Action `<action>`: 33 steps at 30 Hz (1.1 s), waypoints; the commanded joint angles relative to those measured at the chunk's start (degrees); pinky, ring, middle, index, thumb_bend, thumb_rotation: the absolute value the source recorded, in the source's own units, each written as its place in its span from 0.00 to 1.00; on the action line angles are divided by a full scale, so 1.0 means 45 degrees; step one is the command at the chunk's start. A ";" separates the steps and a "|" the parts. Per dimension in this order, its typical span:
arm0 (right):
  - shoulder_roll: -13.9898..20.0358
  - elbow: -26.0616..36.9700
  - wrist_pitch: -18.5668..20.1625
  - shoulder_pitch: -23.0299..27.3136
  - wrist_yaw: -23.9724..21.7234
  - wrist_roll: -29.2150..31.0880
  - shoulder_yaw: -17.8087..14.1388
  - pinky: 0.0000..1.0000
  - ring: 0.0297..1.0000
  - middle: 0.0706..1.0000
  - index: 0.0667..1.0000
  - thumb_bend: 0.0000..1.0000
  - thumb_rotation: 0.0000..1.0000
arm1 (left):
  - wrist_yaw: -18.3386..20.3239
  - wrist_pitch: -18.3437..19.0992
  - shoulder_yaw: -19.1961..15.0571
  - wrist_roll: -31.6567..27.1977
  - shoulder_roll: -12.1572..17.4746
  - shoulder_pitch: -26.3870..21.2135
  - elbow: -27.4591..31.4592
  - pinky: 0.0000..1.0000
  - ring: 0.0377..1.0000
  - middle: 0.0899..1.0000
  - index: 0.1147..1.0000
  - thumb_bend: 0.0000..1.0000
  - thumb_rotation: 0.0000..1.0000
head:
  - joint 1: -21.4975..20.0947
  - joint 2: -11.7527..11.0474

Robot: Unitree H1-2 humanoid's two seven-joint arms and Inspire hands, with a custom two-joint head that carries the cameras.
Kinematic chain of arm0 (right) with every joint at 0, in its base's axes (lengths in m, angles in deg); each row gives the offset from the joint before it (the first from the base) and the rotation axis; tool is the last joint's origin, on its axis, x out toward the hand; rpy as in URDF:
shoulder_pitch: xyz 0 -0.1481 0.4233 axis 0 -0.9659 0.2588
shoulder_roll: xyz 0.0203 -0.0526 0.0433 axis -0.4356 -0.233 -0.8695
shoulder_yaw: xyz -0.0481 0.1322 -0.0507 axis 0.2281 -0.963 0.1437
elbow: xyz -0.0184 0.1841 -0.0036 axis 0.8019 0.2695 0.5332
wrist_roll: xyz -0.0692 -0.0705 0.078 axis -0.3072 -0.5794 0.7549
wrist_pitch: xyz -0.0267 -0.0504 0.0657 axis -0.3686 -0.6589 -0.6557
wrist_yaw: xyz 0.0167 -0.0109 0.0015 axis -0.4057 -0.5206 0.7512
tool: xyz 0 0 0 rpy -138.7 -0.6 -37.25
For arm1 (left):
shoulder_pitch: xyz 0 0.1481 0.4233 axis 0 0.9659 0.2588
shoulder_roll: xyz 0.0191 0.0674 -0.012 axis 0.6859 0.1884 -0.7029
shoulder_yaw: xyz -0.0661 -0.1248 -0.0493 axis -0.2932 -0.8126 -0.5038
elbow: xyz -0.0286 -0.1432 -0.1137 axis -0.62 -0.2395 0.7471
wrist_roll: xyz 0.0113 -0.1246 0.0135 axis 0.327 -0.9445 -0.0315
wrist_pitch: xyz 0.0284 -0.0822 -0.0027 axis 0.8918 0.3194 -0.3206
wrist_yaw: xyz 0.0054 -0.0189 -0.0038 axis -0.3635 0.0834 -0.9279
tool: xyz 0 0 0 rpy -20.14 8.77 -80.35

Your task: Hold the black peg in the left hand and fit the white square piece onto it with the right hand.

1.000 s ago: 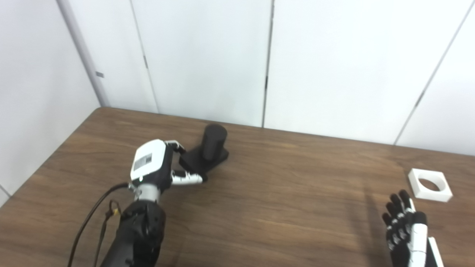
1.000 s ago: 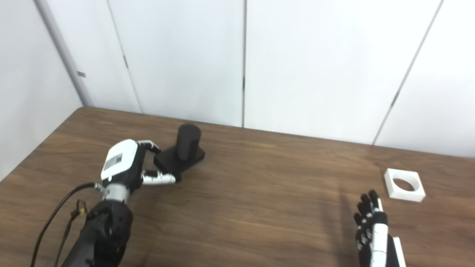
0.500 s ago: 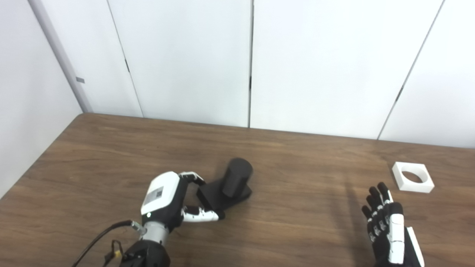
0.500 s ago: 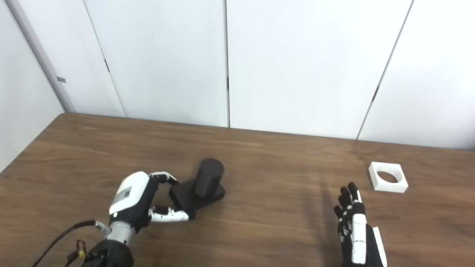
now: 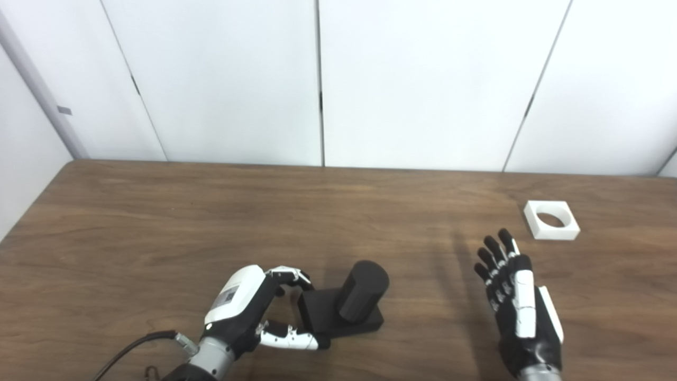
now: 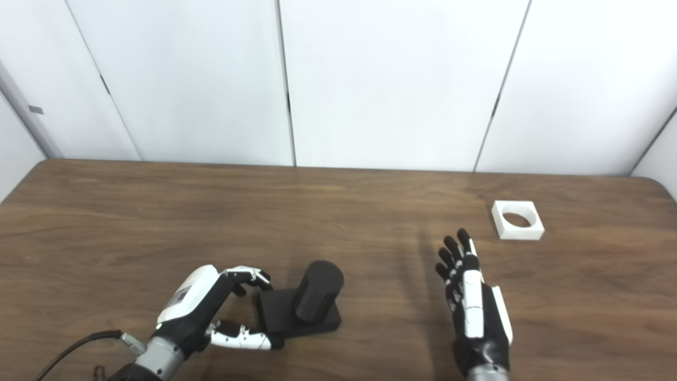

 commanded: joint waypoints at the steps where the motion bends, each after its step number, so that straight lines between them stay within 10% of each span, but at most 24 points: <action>1: 0.0371 0.0685 -0.0065 -0.1548 0.0062 -0.0104 0.0063 0.94 0.95 0.95 1.00 0.54 1.00 | 0.0398 -0.0799 0.0285 -0.0600 0.0273 0.0030 -0.0017 0.69 0.78 0.76 0.42 0.50 0.04 | -0.0028 0.0033; 16: 0.0292 0.0950 0.0225 -0.1467 0.0330 -0.0402 0.0293 0.93 0.93 0.94 0.99 0.56 1.00 | 0.1286 -0.1826 0.1353 -0.1296 0.1256 0.0396 -0.0789 0.78 0.85 0.78 0.42 0.50 0.04 | -0.0593 0.0540; 21: 0.0265 0.0987 0.0239 -0.1447 0.0382 -0.0275 0.0295 0.93 0.93 0.94 0.99 0.56 1.00 | 0.0616 -0.2030 0.1698 0.0819 0.1327 0.0483 -0.1051 0.95 0.86 0.77 0.42 0.51 0.05 | -0.0534 0.0578; 33: 0.0354 0.0897 0.0129 -0.1403 0.0351 -0.0129 0.0247 0.94 0.93 0.94 1.00 0.54 1.00 | -0.0450 -0.2046 0.2180 0.5803 0.0913 0.0707 -0.1027 0.93 0.82 0.74 0.42 0.52 0.05 | -0.0459 0.0616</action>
